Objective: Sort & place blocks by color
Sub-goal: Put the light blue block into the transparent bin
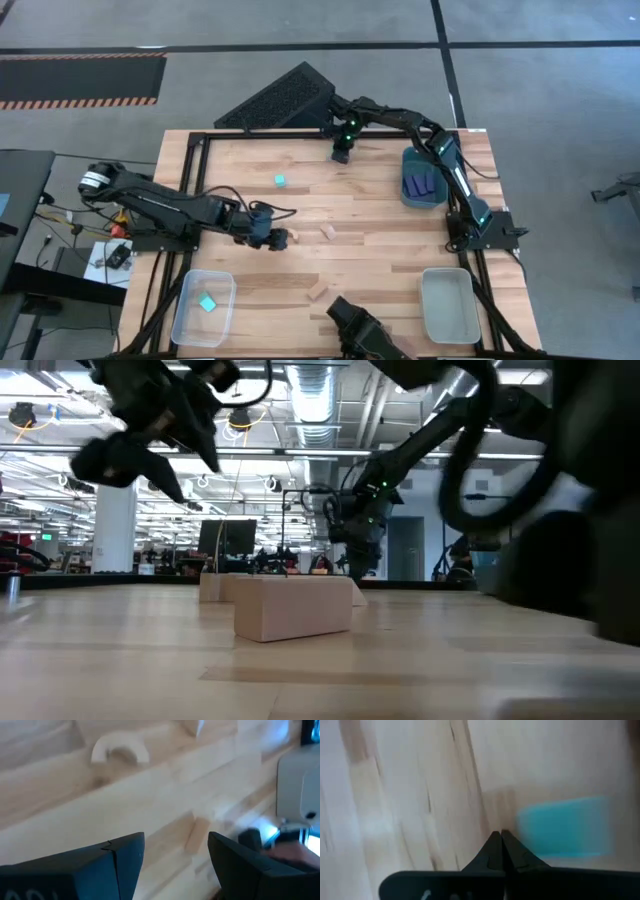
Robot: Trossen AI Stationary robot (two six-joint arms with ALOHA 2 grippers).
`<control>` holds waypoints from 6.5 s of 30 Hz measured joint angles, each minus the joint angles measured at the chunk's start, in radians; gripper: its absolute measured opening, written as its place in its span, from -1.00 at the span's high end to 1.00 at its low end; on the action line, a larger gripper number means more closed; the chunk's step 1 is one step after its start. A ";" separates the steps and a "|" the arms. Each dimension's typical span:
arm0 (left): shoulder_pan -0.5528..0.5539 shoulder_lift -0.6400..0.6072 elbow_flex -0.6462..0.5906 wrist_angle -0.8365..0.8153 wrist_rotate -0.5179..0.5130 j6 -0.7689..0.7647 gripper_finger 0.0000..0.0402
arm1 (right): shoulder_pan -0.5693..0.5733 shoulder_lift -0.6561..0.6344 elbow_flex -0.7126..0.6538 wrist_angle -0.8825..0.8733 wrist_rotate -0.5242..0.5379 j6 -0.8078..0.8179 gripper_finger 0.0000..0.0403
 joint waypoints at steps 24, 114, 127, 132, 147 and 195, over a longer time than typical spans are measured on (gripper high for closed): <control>0.046 0.037 0.000 0.091 -0.271 0.129 -0.03 | 0.056 -0.147 -0.001 -0.070 0.306 -0.004 0.80; 0.279 0.037 0.000 0.224 -0.222 0.324 -0.03 | -0.057 -0.051 0.000 0.016 0.265 -0.129 1.00; 0.279 0.037 0.000 0.230 -0.242 0.315 -0.03 | -0.004 -0.051 0.000 0.041 0.295 -0.162 1.00; 0.282 0.037 0.000 0.230 -0.243 0.323 -0.03 | 0.017 -0.052 0.018 0.030 0.330 -0.172 0.99; 0.348 0.037 -0.001 0.230 -0.194 0.329 -0.03 | -0.003 -0.037 -0.005 0.098 0.231 -0.216 1.00; 0.538 0.037 -0.001 0.192 -0.063 0.527 -0.03 | 0.028 -0.019 0.033 -0.073 -0.160 -0.151 0.99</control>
